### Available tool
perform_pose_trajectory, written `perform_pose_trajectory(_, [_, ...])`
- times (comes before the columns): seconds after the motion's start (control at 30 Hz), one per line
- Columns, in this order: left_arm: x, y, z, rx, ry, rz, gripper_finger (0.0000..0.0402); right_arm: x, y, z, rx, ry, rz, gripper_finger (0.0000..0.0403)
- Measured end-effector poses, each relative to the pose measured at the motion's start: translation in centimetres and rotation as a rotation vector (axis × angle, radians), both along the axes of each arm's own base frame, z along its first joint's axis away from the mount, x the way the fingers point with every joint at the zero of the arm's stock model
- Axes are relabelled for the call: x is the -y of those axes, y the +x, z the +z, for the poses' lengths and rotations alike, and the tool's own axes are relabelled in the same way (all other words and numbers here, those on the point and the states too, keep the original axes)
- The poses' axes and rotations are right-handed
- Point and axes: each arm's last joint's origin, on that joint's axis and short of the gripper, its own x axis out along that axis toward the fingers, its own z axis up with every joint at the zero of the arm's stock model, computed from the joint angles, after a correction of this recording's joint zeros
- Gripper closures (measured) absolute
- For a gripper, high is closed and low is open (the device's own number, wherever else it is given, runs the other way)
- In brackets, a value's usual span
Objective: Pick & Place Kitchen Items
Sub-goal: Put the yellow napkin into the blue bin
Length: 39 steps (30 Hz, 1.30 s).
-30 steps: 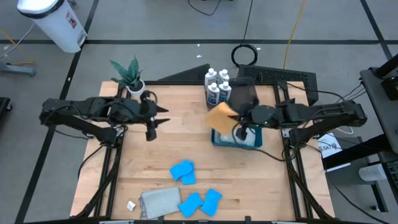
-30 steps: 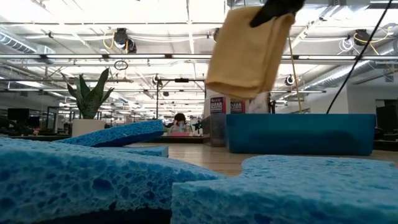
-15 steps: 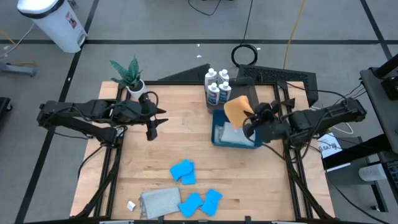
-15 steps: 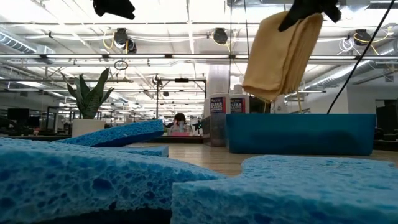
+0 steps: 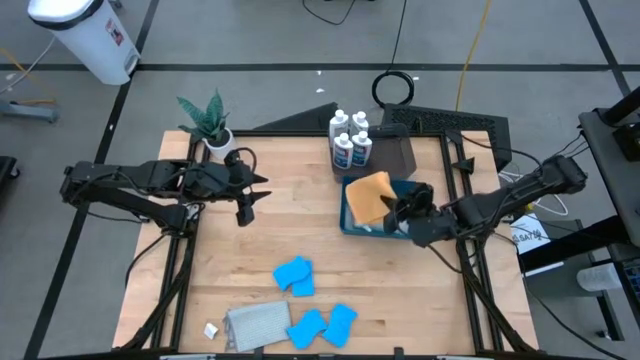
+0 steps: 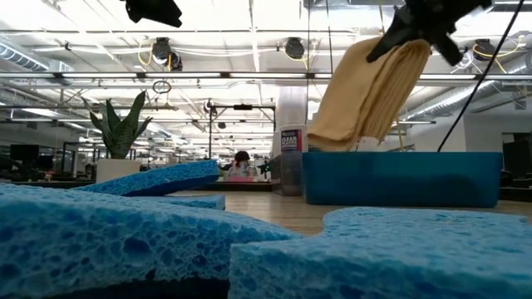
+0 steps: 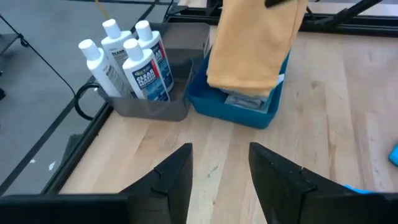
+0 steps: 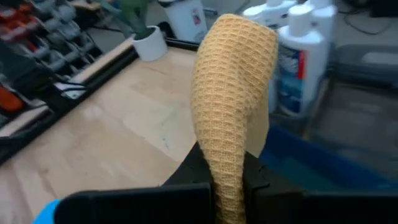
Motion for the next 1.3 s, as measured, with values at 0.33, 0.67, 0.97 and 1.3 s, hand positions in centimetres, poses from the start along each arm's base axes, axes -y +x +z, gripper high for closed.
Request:
perform_pose_trajectory(0.33, [0.0,0.0,0.0,-0.001,0.000,0.000,0.0241,-0.6,0.7,-3.0,0.236,-0.146,0.025,0.0402])
perform_pose_trajectory(0.67, [0.0,0.0,0.0,-0.001,0.000,0.001,0.0240,-1.1,-1.4,-7.4,0.250,-0.108,-0.009,0.0402])
perform_pose_trajectory(0.97, [0.0,0.0,0.0,-0.001,0.000,0.001,0.0240,-1.2,-1.9,-8.0,0.239,-0.115,-0.010,0.0403])
perform_pose_trajectory(1.3, [0.0,0.0,0.0,-0.001,0.000,0.001,0.0240,-0.9,-2.3,-9.0,0.211,-0.096,-0.031,0.0403])
